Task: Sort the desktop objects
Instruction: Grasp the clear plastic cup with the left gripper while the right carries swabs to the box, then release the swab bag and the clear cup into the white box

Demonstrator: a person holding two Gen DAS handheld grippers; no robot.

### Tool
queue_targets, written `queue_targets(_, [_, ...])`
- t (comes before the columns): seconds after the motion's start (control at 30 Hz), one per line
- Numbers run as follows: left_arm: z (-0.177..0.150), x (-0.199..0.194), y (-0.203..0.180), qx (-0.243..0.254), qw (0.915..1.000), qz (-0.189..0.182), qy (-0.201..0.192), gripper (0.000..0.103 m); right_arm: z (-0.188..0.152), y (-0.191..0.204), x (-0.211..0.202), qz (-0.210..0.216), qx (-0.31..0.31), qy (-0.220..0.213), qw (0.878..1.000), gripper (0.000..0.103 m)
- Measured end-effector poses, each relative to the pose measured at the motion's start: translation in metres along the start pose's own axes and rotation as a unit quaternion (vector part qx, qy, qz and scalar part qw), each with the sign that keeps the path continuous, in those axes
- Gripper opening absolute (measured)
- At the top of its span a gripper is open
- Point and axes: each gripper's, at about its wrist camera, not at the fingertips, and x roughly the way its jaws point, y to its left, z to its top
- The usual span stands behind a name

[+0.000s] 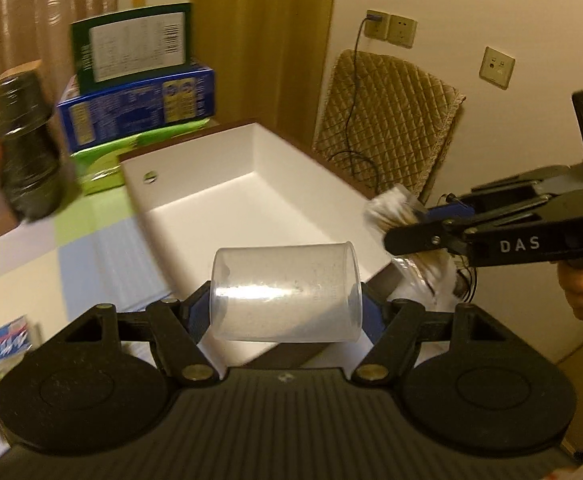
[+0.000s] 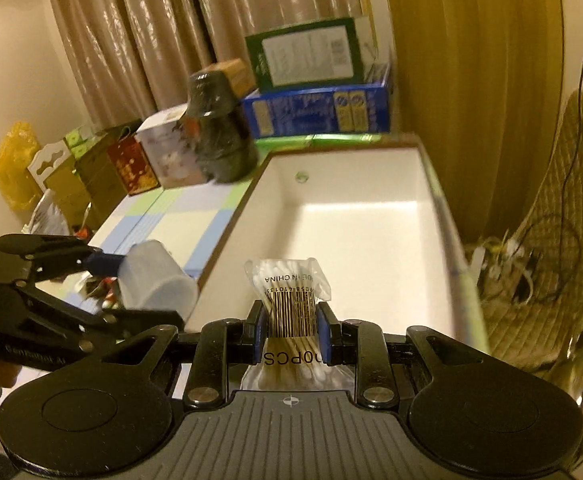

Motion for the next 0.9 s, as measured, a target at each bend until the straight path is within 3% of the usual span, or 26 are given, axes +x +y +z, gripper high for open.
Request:
queue_targets(0.17, [0.016, 0.039, -0.009, 0.007, 0.9999, -0.003, 0.01, 0.069, 0.015, -0.027, 0.02, -0.004, -0.02, 0.01, 1.0, 0.023])
queue_targets(0.4, [0.023, 0.086, -0.005, 0.015, 0.9985, 0.008, 0.052, 0.069, 0.022, -0.056, 0.06, -0.007, -0.046, 0.06, 0.997, 0.023])
queue_targets(0.9, [0.019, 0.153, 0.013, 0.051, 0.9865, 0.03, 0.153, 0.069, 0.02, -0.064, 0.128, 0.011, -0.146, 0.155, 0.977, 0.023])
